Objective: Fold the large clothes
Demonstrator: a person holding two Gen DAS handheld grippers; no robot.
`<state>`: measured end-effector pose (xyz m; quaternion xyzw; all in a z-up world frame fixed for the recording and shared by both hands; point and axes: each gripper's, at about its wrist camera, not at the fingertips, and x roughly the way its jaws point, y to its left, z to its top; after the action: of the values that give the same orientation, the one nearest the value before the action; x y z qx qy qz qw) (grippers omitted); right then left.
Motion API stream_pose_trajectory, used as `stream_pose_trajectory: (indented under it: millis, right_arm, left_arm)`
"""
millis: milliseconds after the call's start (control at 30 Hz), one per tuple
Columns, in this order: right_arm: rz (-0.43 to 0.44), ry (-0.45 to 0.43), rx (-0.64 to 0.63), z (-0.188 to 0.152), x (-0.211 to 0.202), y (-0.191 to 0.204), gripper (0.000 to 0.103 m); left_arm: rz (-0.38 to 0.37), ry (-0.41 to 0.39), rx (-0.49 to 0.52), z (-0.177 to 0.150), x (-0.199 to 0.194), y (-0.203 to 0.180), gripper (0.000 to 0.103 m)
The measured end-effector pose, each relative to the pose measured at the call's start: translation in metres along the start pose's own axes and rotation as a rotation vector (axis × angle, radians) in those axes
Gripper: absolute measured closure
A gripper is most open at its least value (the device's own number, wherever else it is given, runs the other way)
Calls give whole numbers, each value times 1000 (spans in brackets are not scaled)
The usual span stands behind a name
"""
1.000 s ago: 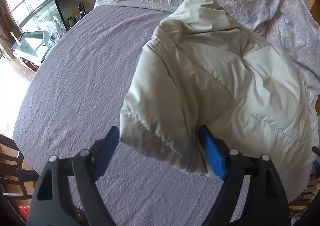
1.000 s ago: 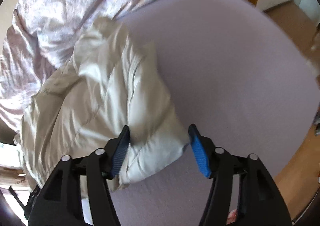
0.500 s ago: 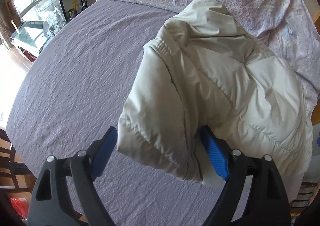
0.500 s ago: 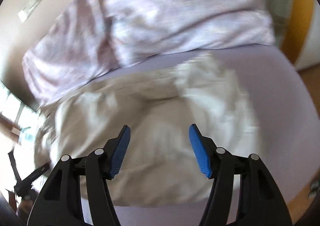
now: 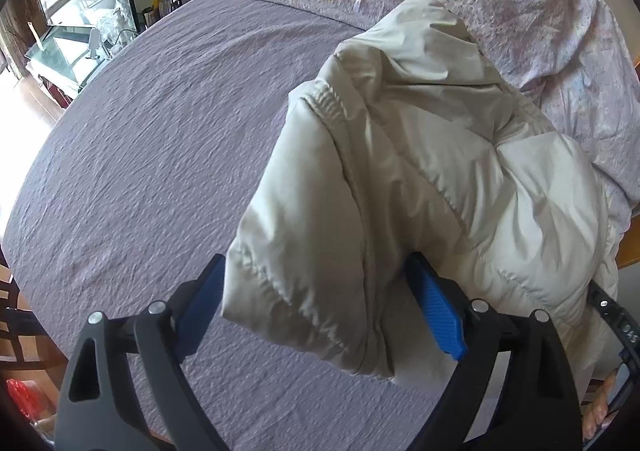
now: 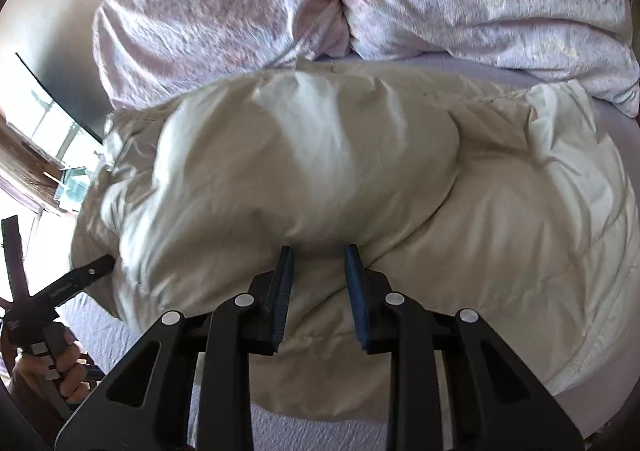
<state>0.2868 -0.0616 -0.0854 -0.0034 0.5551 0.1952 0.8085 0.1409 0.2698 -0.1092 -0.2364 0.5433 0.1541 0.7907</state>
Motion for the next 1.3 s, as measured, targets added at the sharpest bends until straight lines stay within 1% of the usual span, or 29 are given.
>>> stream_pose_trajectory:
  millis: [200, 333, 400, 567, 700, 933, 1000, 1033, 1067, 1100, 1167, 1200, 1267, 1300]
  right_arm:
    - [-39, 70, 14, 4, 38, -4, 75]
    - [-71, 82, 1, 6, 51, 0, 75]
    - [-80, 81, -9, 5, 53, 1, 75]
    - [-58, 79, -4, 4, 52, -4, 75]
    - [-63, 73, -9, 5, 52, -3, 75]
    - [-56, 73, -12, 4, 51, -5, 75]
    - [-55, 72, -14, 5, 51, -5, 75]
    - [-54, 72, -16, 5, 51, -5, 75]
    - [-53, 72, -16, 4, 51, -5, 75]
    - [-55, 71, -13, 4, 51, -4, 75]
    - [-55, 71, -14, 4, 51, -4, 75]
    - [-56, 71, -15, 4, 51, -4, 75]
    - [-55, 70, -15, 3, 51, -4, 75]
    - [-55, 70, -14, 3, 52, -4, 75]
  left_arm:
    - [-13, -5, -17, 5, 1, -1, 9]
    - [-21, -19, -29, 9, 1, -3, 7]
    - [-25, -22, -41, 12, 2, -4, 6]
    - [-35, -18, -51, 15, 8, -7, 5]
    - [-44, -13, -61, 16, 13, -6, 3]
    - [-120, 26, -153, 18, 30, 3, 2]
    - [-135, 26, -162, 18, 32, 3, 6]
    - [-152, 27, -161, 18, 31, 2, 15]
    - [-175, 25, -156, 18, 29, 0, 28]
    - [-172, 21, -145, 19, 27, -4, 31]
    - [-162, 9, -126, 19, 22, -9, 47]
    - [-159, 2, -120, 20, 18, -12, 51]
    - [-164, -10, -114, 21, 10, -16, 64]
    - [-163, -15, -108, 23, 7, -18, 67]
